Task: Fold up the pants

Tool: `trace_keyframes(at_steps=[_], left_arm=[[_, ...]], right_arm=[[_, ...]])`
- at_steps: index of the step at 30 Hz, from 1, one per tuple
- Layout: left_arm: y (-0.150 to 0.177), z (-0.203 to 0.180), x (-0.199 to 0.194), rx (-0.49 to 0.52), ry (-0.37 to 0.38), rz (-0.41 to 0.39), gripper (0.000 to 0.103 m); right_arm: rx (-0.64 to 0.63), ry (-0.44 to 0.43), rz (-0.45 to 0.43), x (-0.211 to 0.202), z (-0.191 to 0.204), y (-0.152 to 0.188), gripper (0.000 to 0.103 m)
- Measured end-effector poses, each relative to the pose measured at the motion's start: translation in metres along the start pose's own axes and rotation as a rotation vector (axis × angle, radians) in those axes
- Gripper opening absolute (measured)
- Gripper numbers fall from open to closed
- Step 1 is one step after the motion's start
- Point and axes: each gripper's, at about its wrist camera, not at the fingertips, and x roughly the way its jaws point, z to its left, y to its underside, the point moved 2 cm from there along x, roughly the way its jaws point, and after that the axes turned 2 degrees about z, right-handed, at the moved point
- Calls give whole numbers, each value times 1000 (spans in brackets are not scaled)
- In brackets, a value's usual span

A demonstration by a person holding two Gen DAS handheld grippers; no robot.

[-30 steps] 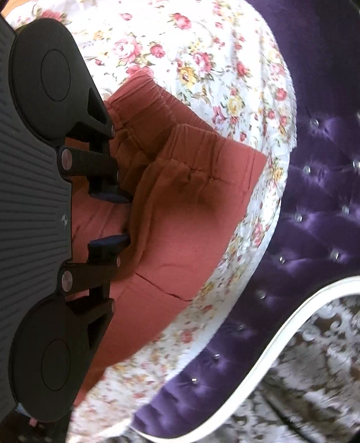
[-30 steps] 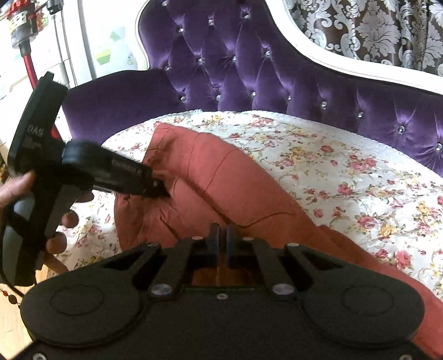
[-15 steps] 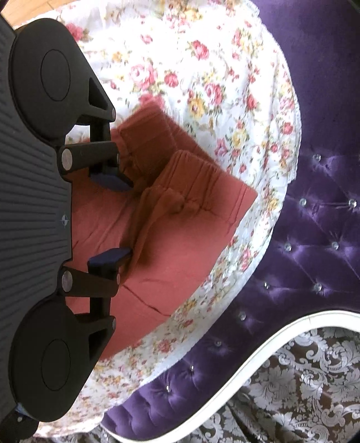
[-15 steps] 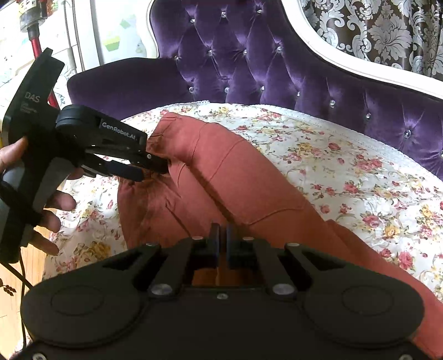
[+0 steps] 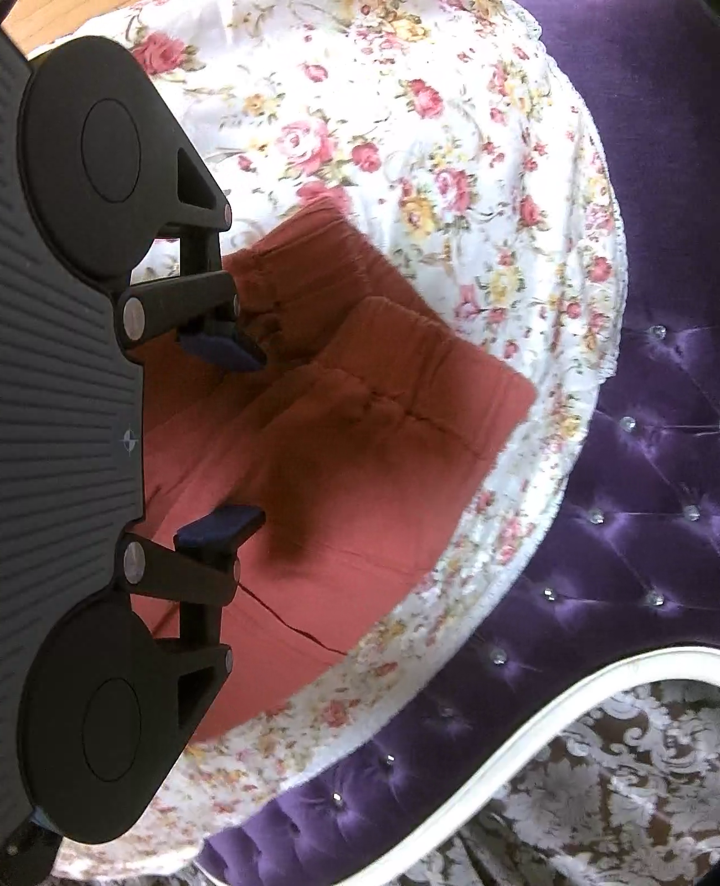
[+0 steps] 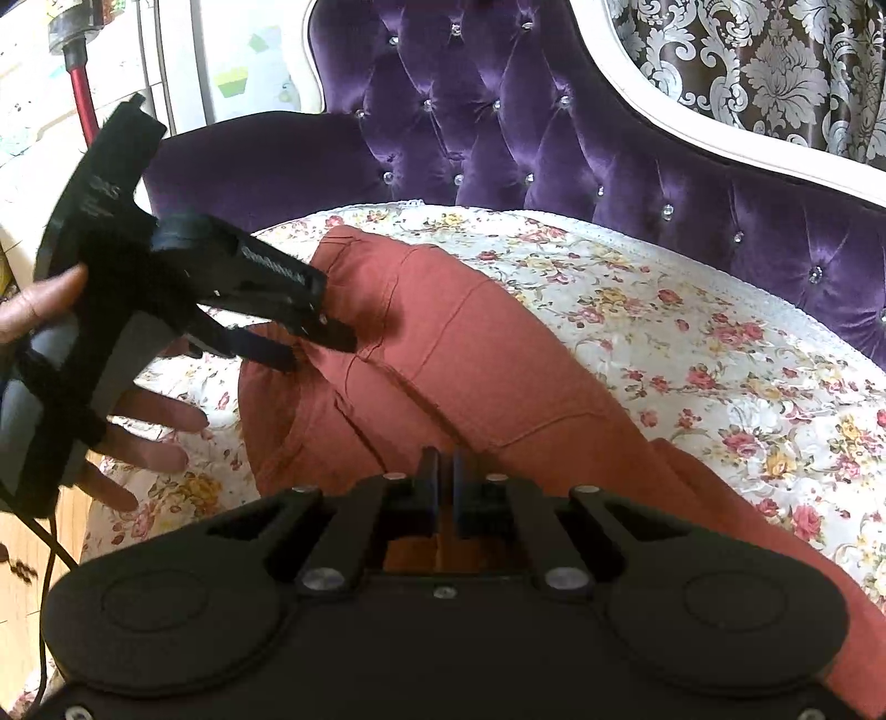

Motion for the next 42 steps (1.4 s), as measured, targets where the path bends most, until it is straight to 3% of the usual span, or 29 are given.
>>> trace_keyframes(at_steps=[7, 11, 14, 15, 17, 19, 25, 29, 36, 37, 39, 42], left_arm=[[4, -5, 5, 10, -21, -1, 52], [3, -15, 12, 68, -84, 15, 50], [2, -19, 13, 80, -109, 18, 31], [0, -19, 13, 88, -104, 19, 21], [-4, -17, 13, 91, -94, 39, 17], [-7, -18, 9, 111, -93, 44, 5], [-13, -25, -34, 231, -92, -42, 5], [-8, -23, -60, 303, -137, -77, 5], [12, 8, -13, 330, -219, 56, 7], [12, 13, -3, 312, -210, 79, 8], [13, 17, -3, 298, -191, 72, 9], [13, 11, -20, 375, -200, 38, 10]], right_arm=[[3, -3, -1, 0, 0, 1, 10], [3, -5, 0, 0, 1, 1, 10], [0, -6, -3, -2, 3, 1, 10], [0, -6, -5, -2, 3, 1, 10], [-1, -5, -9, -3, 3, 1, 10], [-1, -8, -15, -6, 4, 0, 10], [-10, -41, -51, -24, 12, -4, 10], [-21, -98, -40, -25, 22, -4, 10], [-75, -101, 98, 19, 47, 21, 11], [-71, -107, 119, 25, 48, 24, 18], [-56, -121, 123, 23, 47, 24, 21], [-26, -138, 91, 1, 34, 15, 21]])
